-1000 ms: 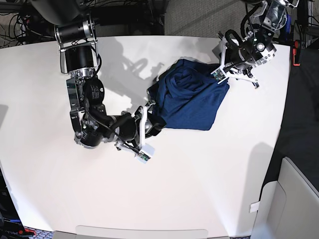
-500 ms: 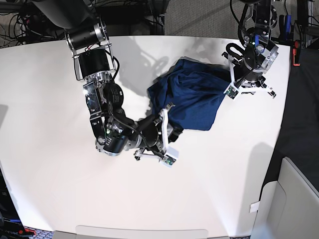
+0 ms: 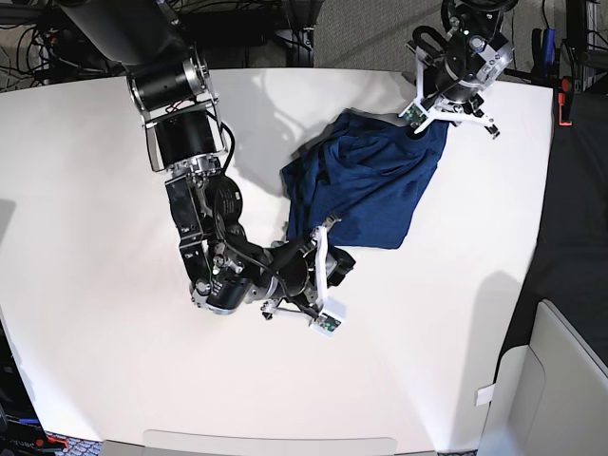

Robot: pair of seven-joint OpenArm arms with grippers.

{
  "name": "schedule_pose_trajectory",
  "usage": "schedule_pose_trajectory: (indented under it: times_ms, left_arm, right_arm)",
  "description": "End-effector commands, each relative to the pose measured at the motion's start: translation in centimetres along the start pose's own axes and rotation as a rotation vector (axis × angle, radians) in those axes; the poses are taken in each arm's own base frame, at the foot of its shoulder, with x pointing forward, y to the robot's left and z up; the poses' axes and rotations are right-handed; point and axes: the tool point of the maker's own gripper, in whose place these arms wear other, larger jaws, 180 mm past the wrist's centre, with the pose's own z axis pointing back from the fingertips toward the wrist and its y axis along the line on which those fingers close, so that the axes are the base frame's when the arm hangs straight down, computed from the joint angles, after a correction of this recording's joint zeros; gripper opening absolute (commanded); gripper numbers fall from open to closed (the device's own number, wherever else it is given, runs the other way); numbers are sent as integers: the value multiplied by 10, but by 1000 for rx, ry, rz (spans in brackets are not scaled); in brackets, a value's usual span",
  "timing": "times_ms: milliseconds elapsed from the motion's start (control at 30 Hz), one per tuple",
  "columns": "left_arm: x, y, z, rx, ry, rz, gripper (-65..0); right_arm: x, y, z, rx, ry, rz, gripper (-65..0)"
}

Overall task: Fold the T-shirt properly
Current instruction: 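Lift the bundle corner with the left gripper and pull it toward the right gripper, then fold the held corner over the bundle with the left gripper and release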

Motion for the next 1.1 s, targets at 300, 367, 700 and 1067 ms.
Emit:
schedule_pose_trajectory:
  times_ms: [300,367,700,1067]
  left_arm:
    - [-13,113,19,333,-12,326,-490]
    - [-8,116,21,340,-30,334,-489]
    - [55,78,19,63,-320,517,-492]
    - [89,53,30,-146,-483,637,-545]
  right_arm:
    - [39,3,6,9,-85,43,-524]
    - [41,4,5,10,-88,44,-524]
    - [36,-1,-1,19,-96,12,-524]
    - [39,-4,1,14,-98,14,-524]
